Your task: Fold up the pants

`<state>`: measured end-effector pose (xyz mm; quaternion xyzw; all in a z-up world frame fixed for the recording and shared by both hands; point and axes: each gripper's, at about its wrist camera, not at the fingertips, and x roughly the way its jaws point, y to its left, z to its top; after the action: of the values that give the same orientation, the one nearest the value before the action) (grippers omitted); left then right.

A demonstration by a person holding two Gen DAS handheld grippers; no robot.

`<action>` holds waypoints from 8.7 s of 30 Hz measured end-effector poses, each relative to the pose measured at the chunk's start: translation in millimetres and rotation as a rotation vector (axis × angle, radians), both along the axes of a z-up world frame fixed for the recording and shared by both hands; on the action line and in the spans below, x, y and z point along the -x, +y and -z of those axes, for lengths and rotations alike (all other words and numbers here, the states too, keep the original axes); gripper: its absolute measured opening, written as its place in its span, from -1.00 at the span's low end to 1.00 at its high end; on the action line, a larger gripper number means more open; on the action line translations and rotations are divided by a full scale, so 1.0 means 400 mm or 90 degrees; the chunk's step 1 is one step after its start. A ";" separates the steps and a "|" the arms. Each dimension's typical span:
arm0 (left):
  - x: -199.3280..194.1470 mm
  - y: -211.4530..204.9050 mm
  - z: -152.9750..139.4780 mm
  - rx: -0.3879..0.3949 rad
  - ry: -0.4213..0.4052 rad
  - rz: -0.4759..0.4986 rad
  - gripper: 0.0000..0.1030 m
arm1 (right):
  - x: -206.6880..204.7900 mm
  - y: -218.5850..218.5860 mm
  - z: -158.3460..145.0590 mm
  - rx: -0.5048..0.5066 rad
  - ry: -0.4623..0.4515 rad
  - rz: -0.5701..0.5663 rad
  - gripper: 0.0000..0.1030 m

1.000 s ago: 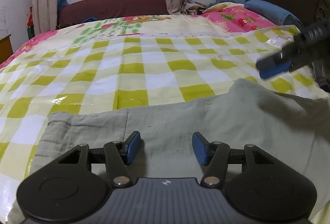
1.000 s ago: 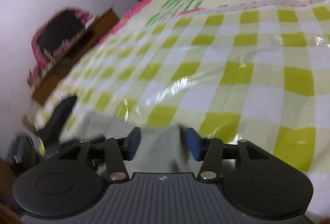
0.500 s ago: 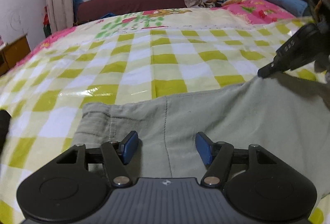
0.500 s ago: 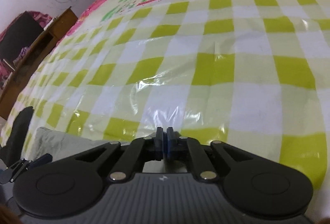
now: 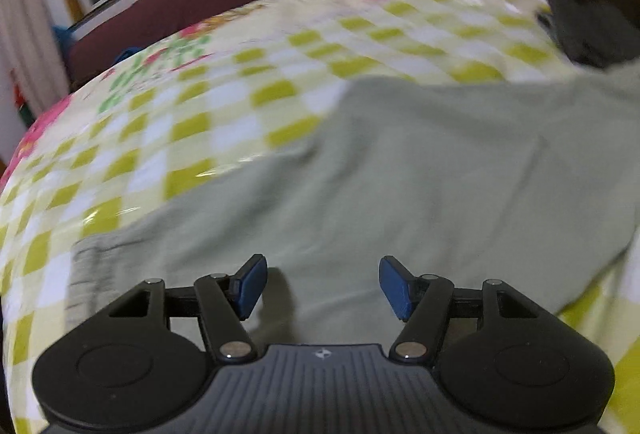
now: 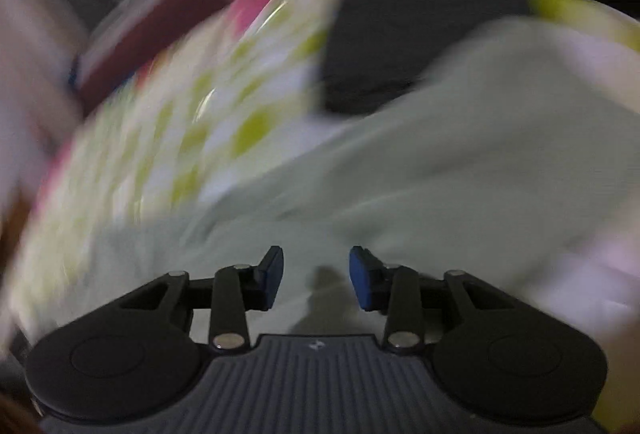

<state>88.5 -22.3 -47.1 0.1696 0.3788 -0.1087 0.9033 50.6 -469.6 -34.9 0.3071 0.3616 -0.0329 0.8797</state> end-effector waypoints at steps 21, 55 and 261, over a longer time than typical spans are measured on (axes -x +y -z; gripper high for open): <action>0.044 -0.372 -0.039 -0.109 -0.004 0.199 0.48 | 0.099 -0.237 0.011 0.010 -0.114 0.191 -0.66; 0.150 -0.577 -0.073 -0.034 -0.019 0.391 0.48 | 0.035 -0.234 -0.006 -0.166 -0.099 0.153 0.11; -0.212 -0.282 0.053 -0.270 -0.076 0.439 -0.26 | -0.223 0.084 0.009 0.391 0.101 -0.273 -0.39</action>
<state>173.2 -135.1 -68.3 0.4750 0.2607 -0.3151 0.7792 139.7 -436.0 -38.5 -0.0567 0.4576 0.0213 0.8871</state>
